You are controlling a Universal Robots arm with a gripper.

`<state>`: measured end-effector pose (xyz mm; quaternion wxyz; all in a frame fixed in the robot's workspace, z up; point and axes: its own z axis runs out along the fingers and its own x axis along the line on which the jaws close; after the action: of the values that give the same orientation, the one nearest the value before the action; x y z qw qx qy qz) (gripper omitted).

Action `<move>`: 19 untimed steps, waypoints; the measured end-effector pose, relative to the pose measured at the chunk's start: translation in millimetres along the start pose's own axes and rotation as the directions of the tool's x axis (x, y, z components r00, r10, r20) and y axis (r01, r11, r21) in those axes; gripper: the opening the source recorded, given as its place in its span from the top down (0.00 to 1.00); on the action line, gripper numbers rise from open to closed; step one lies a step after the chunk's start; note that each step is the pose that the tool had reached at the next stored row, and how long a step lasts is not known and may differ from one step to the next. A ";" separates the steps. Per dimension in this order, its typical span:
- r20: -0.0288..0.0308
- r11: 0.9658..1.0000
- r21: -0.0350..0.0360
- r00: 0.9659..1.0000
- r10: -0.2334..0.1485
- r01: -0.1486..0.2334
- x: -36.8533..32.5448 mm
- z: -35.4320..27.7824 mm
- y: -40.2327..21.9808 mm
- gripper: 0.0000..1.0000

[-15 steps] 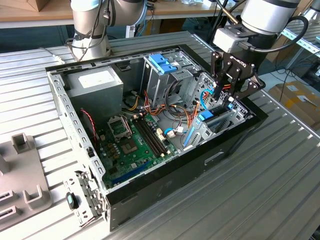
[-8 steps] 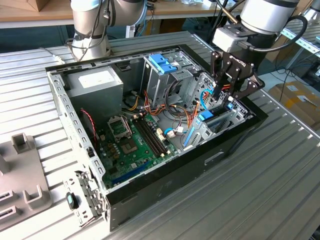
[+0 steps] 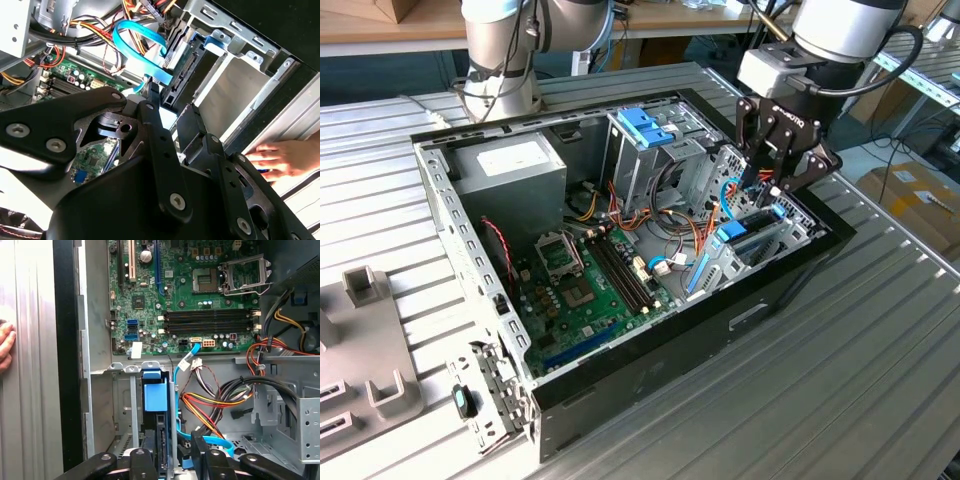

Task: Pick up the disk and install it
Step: 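Insert the first disk wire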

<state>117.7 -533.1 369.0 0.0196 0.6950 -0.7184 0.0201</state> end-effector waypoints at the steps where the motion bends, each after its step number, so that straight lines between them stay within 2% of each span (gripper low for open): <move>1: 0.000 1.000 0.000 1.000 0.000 0.000 -0.6 0.0 -0.6 0.58; 4: 0.000 1.000 0.000 1.000 0.000 0.000 -2.1 0.1 -8.4 0.58; 9: 0.000 1.000 0.000 1.000 0.000 0.000 -2.7 0.5 -15.7 0.58; 19: -0.001 1.000 0.000 1.000 0.000 0.000 -3.2 8.4 -17.7 0.58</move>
<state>135.4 -530.9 360.5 0.0199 0.6950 -0.7184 0.0205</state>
